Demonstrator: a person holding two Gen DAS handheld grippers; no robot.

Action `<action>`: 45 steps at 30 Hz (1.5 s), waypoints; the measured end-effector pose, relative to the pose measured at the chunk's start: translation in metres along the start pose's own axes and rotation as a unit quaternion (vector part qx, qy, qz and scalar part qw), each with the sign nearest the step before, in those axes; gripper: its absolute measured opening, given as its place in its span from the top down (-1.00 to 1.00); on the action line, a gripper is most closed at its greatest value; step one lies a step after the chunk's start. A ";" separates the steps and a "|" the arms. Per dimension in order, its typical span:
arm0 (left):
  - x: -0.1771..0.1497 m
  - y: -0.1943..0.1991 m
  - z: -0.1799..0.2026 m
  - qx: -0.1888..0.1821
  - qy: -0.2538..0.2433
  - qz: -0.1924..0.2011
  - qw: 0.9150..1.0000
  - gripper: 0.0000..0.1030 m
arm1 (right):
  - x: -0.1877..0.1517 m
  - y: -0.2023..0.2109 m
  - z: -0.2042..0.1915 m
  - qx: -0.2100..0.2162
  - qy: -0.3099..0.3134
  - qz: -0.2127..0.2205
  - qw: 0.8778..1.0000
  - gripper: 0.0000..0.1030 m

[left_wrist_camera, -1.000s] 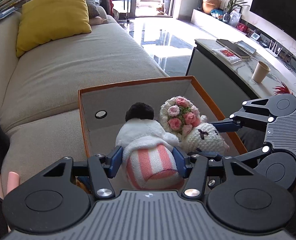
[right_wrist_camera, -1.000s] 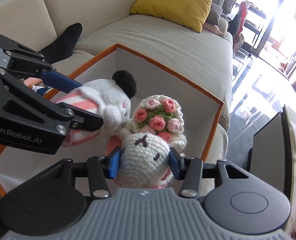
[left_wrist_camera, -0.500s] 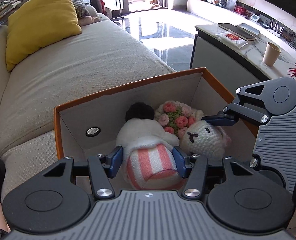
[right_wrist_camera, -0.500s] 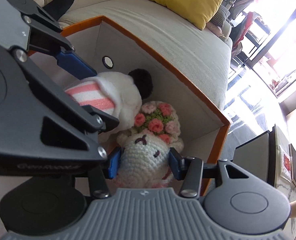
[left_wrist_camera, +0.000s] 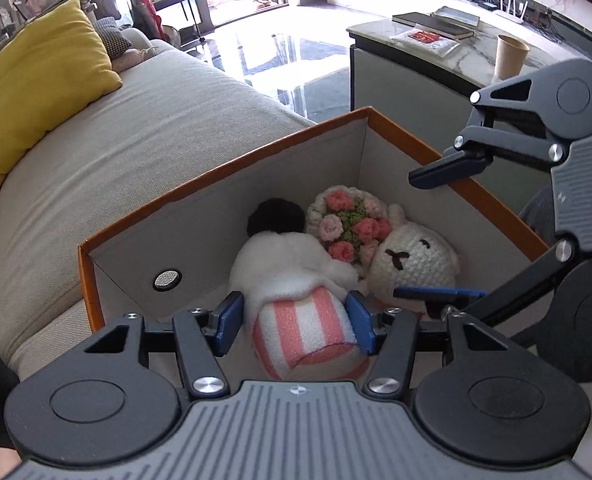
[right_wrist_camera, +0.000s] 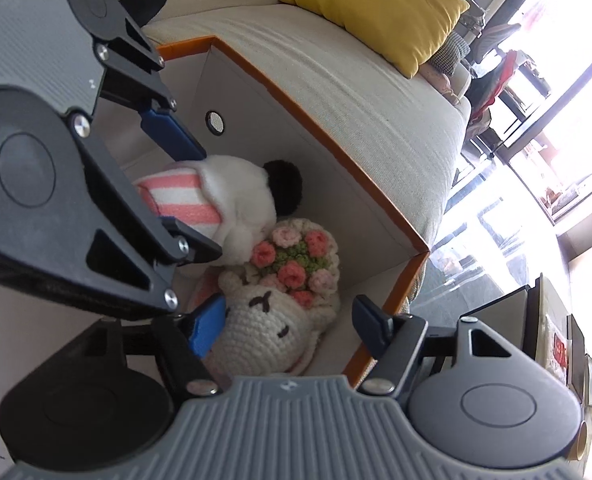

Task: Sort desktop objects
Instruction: 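Lower both toys into the box and open both tools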

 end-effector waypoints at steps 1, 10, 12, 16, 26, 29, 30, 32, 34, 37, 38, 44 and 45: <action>-0.002 0.000 0.002 0.002 -0.008 -0.002 1.000 -0.29 | -0.002 0.001 -0.001 0.006 0.002 0.001 1.000 -0.21; -0.013 0.002 0.005 -0.004 -0.001 -0.016 1.000 -0.49 | -0.001 -0.009 -0.005 0.038 -0.009 -0.009 0.999 0.16; -0.015 0.005 0.001 -0.034 0.024 -0.023 0.999 -0.49 | -0.001 -0.009 -0.004 0.040 -0.011 -0.009 0.999 0.17; -0.015 0.004 -0.003 -0.061 0.050 -0.048 0.996 -0.33 | -0.002 -0.009 -0.003 0.047 -0.019 -0.010 0.999 0.16; -0.015 0.002 -0.016 -0.032 0.139 -0.025 0.989 0.02 | -0.003 -0.008 -0.007 0.045 -0.017 -0.009 0.999 0.18; -0.011 0.000 -0.022 -0.027 0.172 -0.007 0.985 0.03 | -0.001 -0.010 -0.005 0.045 -0.020 -0.008 0.999 0.18; -0.009 0.000 -0.024 -0.025 0.181 -0.001 0.983 0.03 | -0.002 -0.011 -0.005 0.045 -0.022 -0.009 0.999 0.18; -0.007 -0.002 -0.029 -0.024 0.206 0.003 0.978 0.03 | -0.004 -0.010 -0.006 0.044 -0.025 -0.009 0.999 0.19; -0.005 -0.004 -0.035 -0.024 0.239 0.011 0.971 0.04 | -0.005 -0.009 -0.007 0.045 -0.025 -0.009 0.999 0.19; -0.004 -0.009 -0.040 -0.016 0.270 0.018 0.963 0.04 | -0.005 -0.010 -0.008 0.047 -0.025 -0.010 0.999 0.21; -0.003 -0.011 -0.039 -0.011 0.273 0.017 0.962 0.05 | -0.005 -0.010 -0.008 0.049 -0.026 -0.011 0.998 0.22; -0.007 -0.015 -0.034 -0.004 0.254 0.009 0.967 0.01 | -0.003 -0.015 -0.006 0.050 -0.026 -0.016 0.998 0.24; -0.007 -0.015 -0.035 -0.006 0.255 0.007 0.967 0.01 | -0.003 -0.015 -0.006 0.051 -0.026 -0.016 0.998 0.24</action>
Point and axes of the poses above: each gripper's, at about its wrist camera, not at the fingertips, and y roughly against the way its jaws point, z to its right, x to its top, the point moved 4 cm from there along -y, roughly the way its jaws point
